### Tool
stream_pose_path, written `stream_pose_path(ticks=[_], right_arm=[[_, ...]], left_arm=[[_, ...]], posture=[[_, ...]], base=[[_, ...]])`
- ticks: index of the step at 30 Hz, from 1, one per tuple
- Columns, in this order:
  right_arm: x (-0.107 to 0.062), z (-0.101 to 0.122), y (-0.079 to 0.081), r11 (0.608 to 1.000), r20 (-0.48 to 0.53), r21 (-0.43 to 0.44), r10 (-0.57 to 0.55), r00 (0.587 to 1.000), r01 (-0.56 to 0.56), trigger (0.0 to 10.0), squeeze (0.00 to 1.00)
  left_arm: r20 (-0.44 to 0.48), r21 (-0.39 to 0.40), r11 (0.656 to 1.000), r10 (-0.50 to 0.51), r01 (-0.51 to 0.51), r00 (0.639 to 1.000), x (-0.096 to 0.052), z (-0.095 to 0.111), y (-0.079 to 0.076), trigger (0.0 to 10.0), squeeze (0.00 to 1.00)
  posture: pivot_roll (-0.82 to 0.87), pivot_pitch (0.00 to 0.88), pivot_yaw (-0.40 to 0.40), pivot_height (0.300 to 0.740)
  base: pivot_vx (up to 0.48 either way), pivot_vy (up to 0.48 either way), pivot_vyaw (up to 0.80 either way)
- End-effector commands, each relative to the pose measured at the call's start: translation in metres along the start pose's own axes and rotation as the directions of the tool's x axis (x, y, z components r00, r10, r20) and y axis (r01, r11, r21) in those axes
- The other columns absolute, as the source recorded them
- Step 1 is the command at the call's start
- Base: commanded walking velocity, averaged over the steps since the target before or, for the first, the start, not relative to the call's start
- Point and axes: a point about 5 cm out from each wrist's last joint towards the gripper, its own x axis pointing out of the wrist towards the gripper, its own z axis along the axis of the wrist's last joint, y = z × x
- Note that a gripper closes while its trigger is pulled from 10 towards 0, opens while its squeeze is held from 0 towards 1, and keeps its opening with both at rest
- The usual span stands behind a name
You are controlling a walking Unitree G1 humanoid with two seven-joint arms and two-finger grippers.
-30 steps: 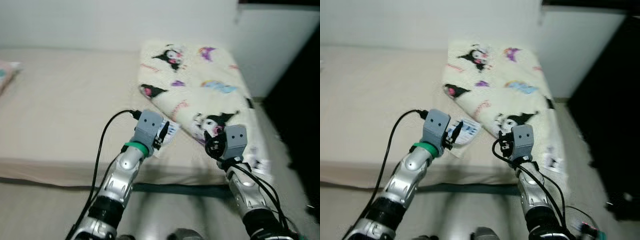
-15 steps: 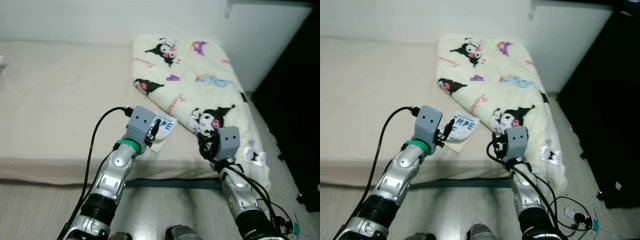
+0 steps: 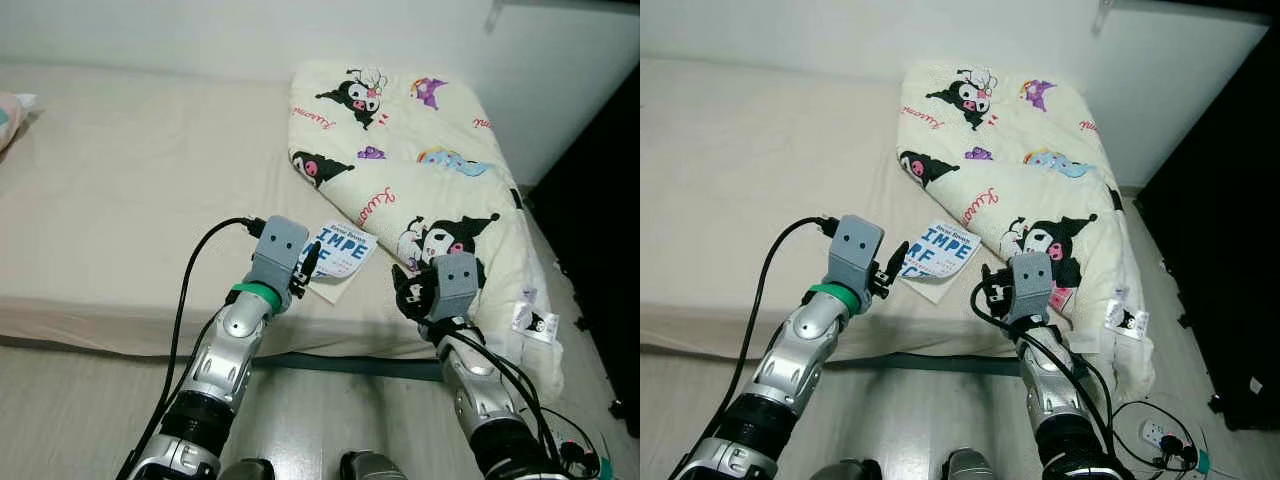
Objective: Clean up the room
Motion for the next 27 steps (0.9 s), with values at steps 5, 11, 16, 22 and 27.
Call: stream_pose_path(ticks=[5,11,16,22,27], right_arm=[[-0.0051,-0.0064,-0.0044,1.000,-0.022,0.021,-0.020,1.000,0.021,10.0,0.00],[-0.0052,-0.0060,-0.0045,1.000,-0.020,0.023,-0.017,1.000,0.018,10.0,0.00],[-0.0052,-0.0062,-0.0039,1.000,-0.022,0.023,-0.014,1.000,0.014,10.0,0.00],[-0.0049,-0.0062,-0.0030,1.000,-0.022,0.024,-0.008,1.000,0.009,10.0,0.00],[-0.0044,-0.0062,-0.0011,1.000,-0.021,0.028,-0.001,1.000,0.001,10.0,0.00]], left_arm=[[-0.019,-0.011,1.000,0.004,-0.004,1.000,-0.0039,-0.0066,0.0002,10.0,0.00],[-0.020,-0.012,1.000,0.006,-0.006,1.000,-0.0046,-0.0069,0.0002,10.0,0.00],[-0.021,-0.013,1.000,0.009,-0.009,1.000,-0.0048,-0.0069,0.0006,10.0,0.00],[-0.021,-0.013,1.000,0.011,-0.011,1.000,-0.0051,-0.0070,0.0011,10.0,0.00],[-0.024,-0.011,1.000,0.011,-0.011,1.000,-0.0061,-0.0078,0.0017,10.0,0.00]], posture=[[-0.08,0.015,0.020,0.700],[-0.08,0.018,0.021,0.675],[-0.08,0.021,0.020,0.655],[-0.08,0.023,0.019,0.640],[-0.08,0.023,0.021,0.615]], base=[[0.000,0.000,0.00],[0.000,0.000,0.00],[0.000,0.000,0.00],[0.000,0.000,0.00],[0.000,0.000,0.00]])
